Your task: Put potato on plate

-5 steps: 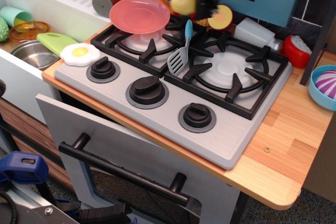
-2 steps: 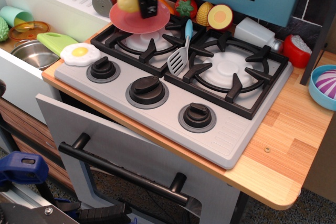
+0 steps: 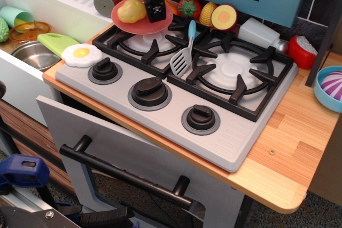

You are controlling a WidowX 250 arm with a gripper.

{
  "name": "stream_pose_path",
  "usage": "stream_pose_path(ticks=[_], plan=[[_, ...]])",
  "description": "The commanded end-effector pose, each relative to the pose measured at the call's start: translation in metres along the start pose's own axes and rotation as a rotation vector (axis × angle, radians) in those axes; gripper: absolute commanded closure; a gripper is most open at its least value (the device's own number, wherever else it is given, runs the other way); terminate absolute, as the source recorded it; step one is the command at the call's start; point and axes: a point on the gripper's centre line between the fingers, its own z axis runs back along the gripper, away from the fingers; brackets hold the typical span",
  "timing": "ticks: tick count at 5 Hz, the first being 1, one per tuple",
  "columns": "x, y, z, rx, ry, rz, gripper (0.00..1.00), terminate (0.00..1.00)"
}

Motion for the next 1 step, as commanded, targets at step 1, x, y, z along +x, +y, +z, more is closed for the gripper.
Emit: stream_pose_path(ticks=[1], plan=[[0.0034,0.0118,0.0162,0.044,-0.022,-0.01,0.0,1.0]])
